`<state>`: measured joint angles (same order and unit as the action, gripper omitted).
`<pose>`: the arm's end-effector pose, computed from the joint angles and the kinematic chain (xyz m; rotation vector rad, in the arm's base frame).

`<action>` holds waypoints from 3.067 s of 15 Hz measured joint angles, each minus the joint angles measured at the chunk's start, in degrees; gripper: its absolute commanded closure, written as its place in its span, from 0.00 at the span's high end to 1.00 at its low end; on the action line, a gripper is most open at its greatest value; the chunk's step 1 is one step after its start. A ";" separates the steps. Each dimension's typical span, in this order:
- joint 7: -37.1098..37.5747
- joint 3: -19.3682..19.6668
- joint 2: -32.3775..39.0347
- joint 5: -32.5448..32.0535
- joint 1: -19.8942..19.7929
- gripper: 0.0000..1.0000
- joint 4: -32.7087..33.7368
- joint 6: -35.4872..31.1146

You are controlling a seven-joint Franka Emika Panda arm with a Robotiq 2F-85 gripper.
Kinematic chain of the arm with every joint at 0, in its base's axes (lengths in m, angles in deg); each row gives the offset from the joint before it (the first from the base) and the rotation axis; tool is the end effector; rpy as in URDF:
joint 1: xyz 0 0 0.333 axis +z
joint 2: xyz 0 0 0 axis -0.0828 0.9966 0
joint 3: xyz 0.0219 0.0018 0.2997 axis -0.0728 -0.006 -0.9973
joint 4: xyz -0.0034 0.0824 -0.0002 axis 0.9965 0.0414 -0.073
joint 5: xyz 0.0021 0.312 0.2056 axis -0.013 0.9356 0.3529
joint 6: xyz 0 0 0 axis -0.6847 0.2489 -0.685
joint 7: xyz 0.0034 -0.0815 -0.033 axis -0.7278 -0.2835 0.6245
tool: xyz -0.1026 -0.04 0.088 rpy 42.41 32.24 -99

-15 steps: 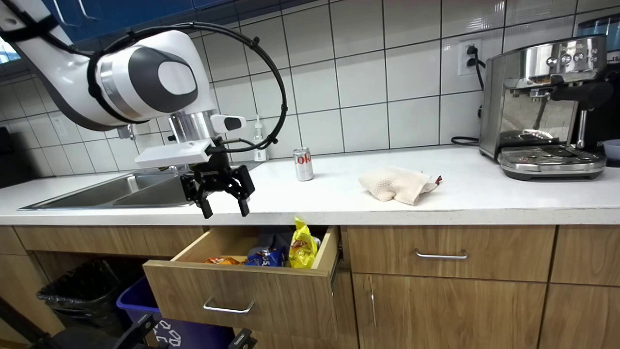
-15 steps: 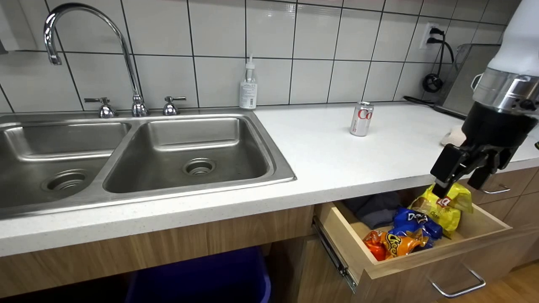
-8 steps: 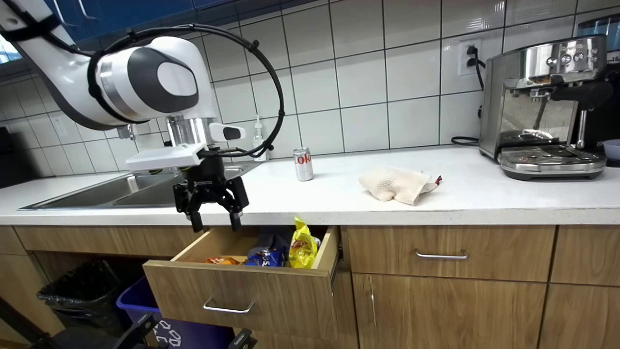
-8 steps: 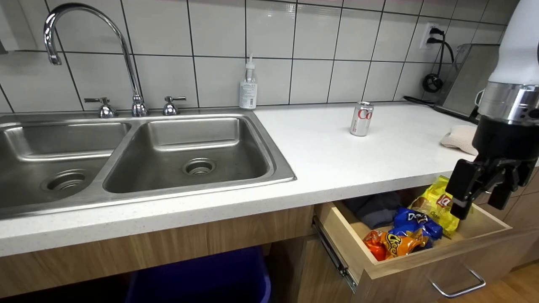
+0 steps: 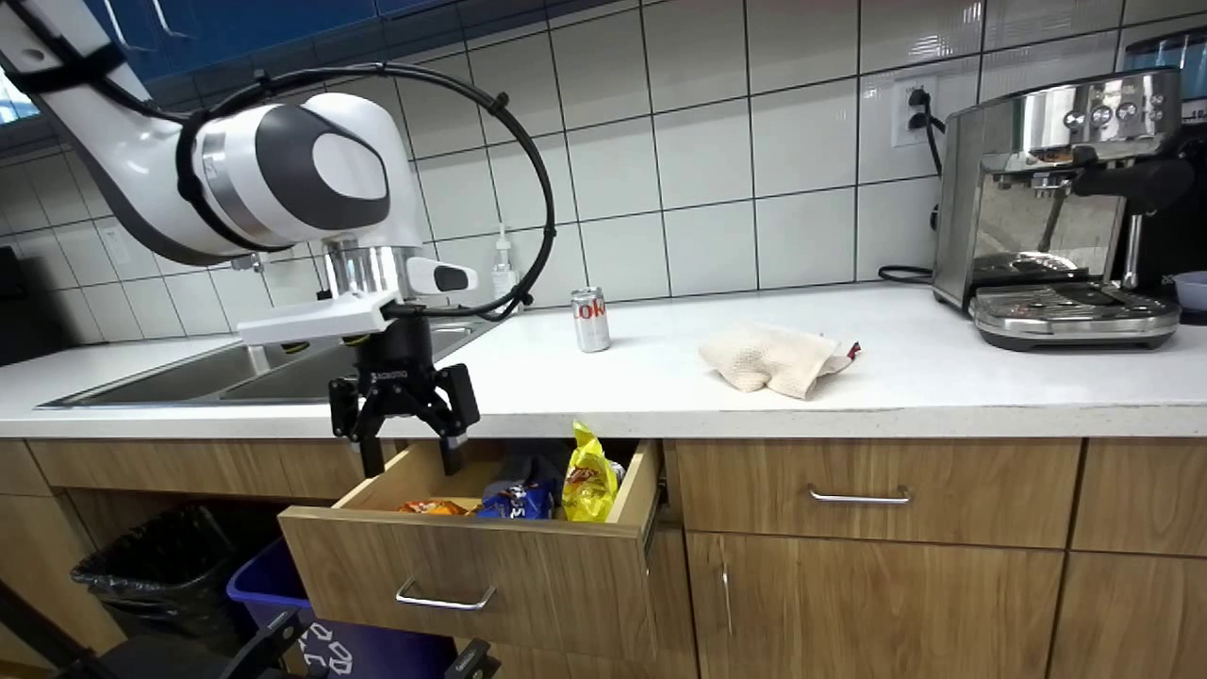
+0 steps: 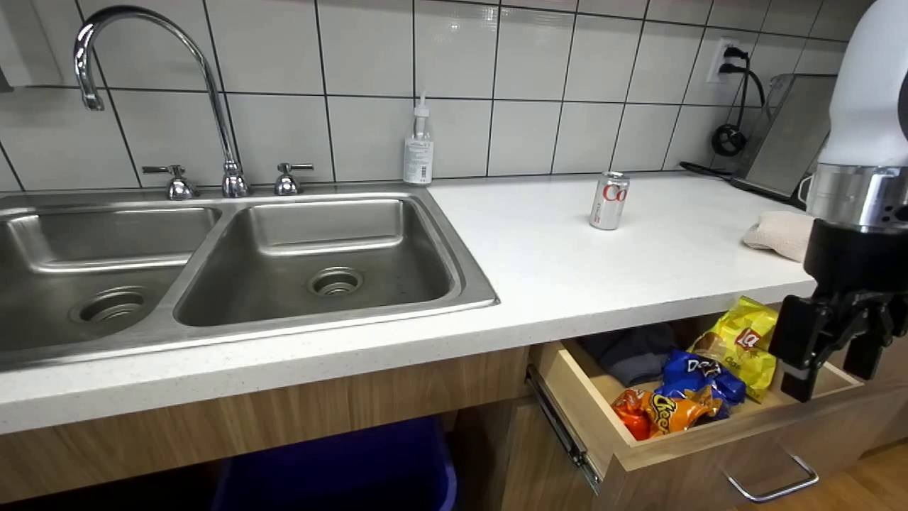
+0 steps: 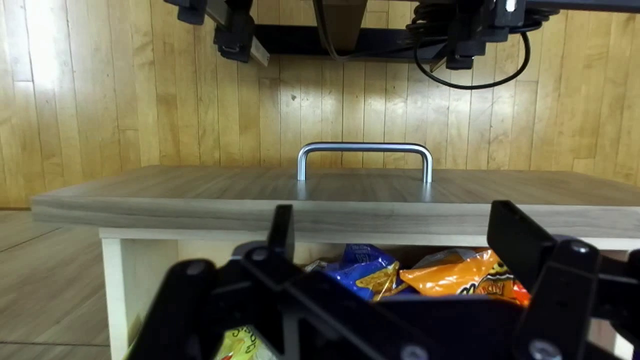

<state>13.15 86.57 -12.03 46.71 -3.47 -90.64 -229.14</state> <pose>0.3452 0.0120 0.2045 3.0705 0.2035 -0.2884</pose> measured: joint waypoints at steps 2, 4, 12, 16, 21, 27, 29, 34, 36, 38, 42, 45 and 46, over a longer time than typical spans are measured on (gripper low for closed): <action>0.00 0.00 1.35 -0.56 0.00 1.00 -0.03 0.11; 0.00 0.00 2.87 -1.29 0.00 1.00 -0.04 0.12; -0.48 0.00 9.61 -1.49 0.00 1.00 -0.01 -3.13; -0.09 0.32 13.23 -2.90 0.00 1.00 0.00 -8.39; 1.23 1.69 18.13 -4.57 0.05 1.00 -0.03 -17.55; 1.24 2.95 21.08 -4.57 0.45 1.00 -0.03 -25.33; 1.24 3.34 21.35 -4.57 0.72 1.00 -0.02 -26.91; 1.23 4.40 21.47 -4.57 1.46 1.00 -0.01 -28.79; 1.23 4.92 21.53 -4.57 1.97 1.00 -0.01 -29.05; 1.23 5.23 21.54 -4.57 2.25 1.00 -0.01 -29.21; 1.23 6.06 21.54 -4.59 2.90 1.00 0.00 -29.55; 1.23 6.80 21.50 -4.60 3.34 1.00 0.07 -29.78; 1.23 6.96 21.49 -4.60 3.36 1.00 0.15 -29.83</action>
<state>14.38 93.53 9.46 42.11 -0.11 -90.49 -258.98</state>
